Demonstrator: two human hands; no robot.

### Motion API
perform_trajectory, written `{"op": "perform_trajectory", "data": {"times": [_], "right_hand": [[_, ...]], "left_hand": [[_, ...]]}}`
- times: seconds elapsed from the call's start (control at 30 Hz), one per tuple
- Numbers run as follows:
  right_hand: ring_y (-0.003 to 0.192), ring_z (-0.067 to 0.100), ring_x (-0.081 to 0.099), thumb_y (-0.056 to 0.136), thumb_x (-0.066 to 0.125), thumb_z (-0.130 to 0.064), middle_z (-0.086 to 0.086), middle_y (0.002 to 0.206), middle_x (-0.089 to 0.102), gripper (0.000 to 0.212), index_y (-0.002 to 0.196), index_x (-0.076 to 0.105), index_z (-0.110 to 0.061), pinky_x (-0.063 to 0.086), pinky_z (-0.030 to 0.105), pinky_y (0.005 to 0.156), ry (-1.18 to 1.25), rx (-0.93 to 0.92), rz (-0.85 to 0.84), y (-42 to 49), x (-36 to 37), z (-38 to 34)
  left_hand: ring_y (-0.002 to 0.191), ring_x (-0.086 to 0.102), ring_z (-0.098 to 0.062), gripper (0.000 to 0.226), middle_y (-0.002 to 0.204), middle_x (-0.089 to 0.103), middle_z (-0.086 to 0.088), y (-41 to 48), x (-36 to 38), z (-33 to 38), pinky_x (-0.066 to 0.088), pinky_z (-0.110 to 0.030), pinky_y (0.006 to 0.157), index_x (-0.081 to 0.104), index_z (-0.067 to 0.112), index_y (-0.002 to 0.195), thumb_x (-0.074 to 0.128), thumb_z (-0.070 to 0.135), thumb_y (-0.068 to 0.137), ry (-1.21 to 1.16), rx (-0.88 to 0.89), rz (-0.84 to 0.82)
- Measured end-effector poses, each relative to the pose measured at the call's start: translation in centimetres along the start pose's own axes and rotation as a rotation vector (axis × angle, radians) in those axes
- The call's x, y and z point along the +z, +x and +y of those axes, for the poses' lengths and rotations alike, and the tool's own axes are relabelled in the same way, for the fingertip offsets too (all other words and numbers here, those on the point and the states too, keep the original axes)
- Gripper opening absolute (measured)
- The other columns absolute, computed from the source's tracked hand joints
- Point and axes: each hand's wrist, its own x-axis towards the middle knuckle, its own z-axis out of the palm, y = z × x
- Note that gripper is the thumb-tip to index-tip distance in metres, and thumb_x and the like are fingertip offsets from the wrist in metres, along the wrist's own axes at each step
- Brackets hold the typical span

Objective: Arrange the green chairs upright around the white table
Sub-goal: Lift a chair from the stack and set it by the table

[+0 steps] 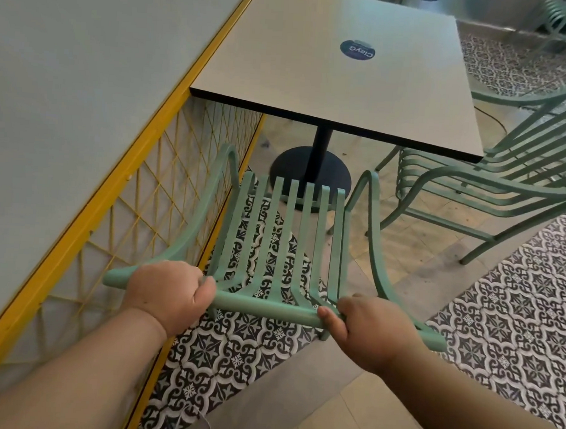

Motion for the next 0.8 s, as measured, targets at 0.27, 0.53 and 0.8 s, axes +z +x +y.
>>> {"op": "perform_trajectory", "data": {"times": [0.27, 0.53, 0.8], "right_hand": [[0.059, 0.011, 0.057, 0.087, 0.007, -0.081, -0.003, 0.071, 0.058, 0.075, 0.075, 0.057, -0.027, 0.050, 0.029, 0.054, 0.002, 0.026, 0.016, 2.6, -0.6, -0.1], [0.055, 0.013, 0.060, 0.092, 0.012, -0.079, 0.000, 0.065, 0.061, 0.073, 0.071, 0.057, -0.026, 0.057, 0.033, 0.054, -0.010, 0.034, 0.035, 6.3, -1.8, 0.1], [0.054, 0.014, 0.060, 0.093, 0.013, -0.078, -0.001, 0.062, 0.060, 0.073, 0.069, 0.057, -0.025, 0.059, 0.036, 0.055, -0.010, 0.046, 0.045, 9.0, -2.5, 0.4]], "left_hand": [[0.050, 0.050, -0.009, 0.049, 0.050, 0.052, 0.002, 2.8, -0.5, -0.7, 0.032, -0.028, 0.047, 0.056, 0.022, 0.058, 0.035, 0.050, 0.093, 0.014, -0.014, 0.035], [0.052, 0.052, -0.010, 0.049, 0.054, 0.054, 0.002, 6.8, -0.8, -1.7, 0.035, -0.027, 0.048, 0.057, 0.022, 0.061, 0.032, 0.049, 0.094, 0.017, -0.022, 0.034], [0.053, 0.051, -0.011, 0.050, 0.055, 0.055, 0.002, 9.8, -0.9, -2.5, 0.032, -0.026, 0.048, 0.060, 0.022, 0.062, 0.032, 0.050, 0.093, 0.038, -0.028, 0.038]]}}
